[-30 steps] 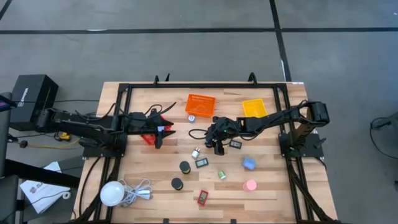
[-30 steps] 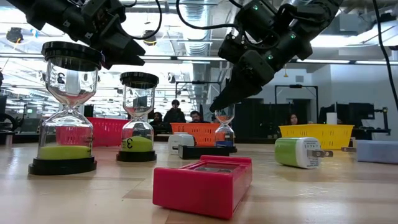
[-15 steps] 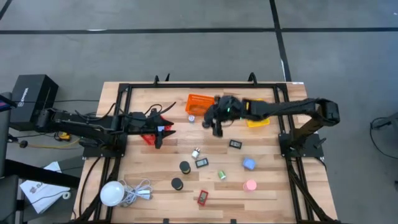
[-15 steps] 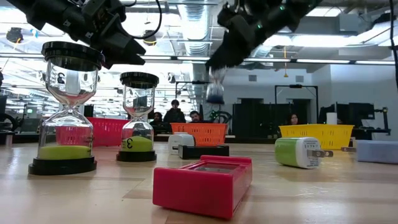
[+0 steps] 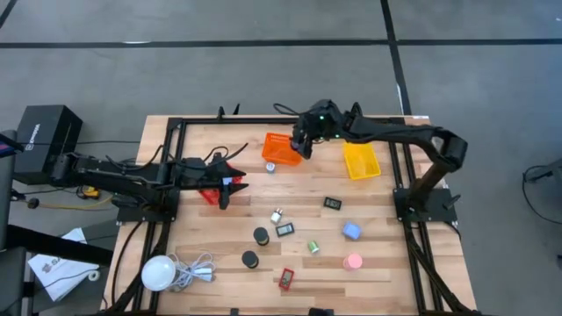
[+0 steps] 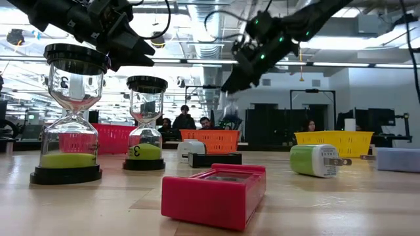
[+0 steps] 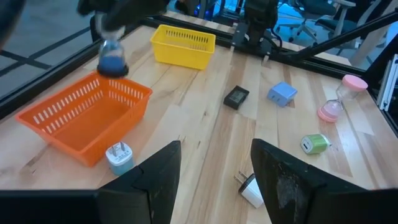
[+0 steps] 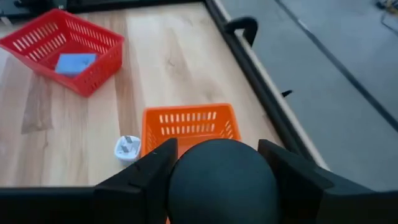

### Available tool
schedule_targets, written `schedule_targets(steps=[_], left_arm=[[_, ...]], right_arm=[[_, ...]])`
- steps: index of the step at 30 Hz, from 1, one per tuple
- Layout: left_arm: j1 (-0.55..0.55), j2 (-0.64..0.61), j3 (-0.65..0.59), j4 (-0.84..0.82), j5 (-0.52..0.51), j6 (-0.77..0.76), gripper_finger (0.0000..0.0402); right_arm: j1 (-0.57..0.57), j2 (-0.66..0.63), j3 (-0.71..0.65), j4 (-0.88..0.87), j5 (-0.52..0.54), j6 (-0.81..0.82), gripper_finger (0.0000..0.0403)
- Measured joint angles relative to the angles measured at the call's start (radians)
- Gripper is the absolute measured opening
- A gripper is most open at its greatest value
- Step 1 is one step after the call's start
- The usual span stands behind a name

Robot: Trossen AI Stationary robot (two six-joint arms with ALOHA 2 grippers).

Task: Pick & Place Office items
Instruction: Put the top black hourglass into the orange basket, then adjust the orange basket

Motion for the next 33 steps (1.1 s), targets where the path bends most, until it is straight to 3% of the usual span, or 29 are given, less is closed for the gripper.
schedule_targets(steps=[4, 13, 18, 23, 33], left_arm=[[0.000, 0.000, 0.000, 0.000, 0.000, 0.000, 0.0191], [0.000, 0.000, 0.000, 0.005, 0.000, 0.002, 0.0191], [0.000, 0.000, 0.000, 0.009, 0.000, 0.002, 0.0191], [0.000, 0.000, 0.000, 0.015, 0.000, 0.002, 0.0191], [0.000, 0.000, 0.000, 0.022, 0.000, 0.002, 0.0191]], right_arm=[[-0.004, 0.066, 0.002, 0.074, -0.020, 0.001, 0.0219], [-0.022, 0.157, 0.005, 0.077, -0.019, 0.037, 0.0126], [-0.021, 0.144, 0.006, 0.080, -0.019, 0.032, 0.0115], [-0.010, 0.118, 0.006, 0.085, -0.019, -0.031, 0.0146], [0.055, 0.117, 0.011, 0.071, -0.019, -0.253, 0.0255]])
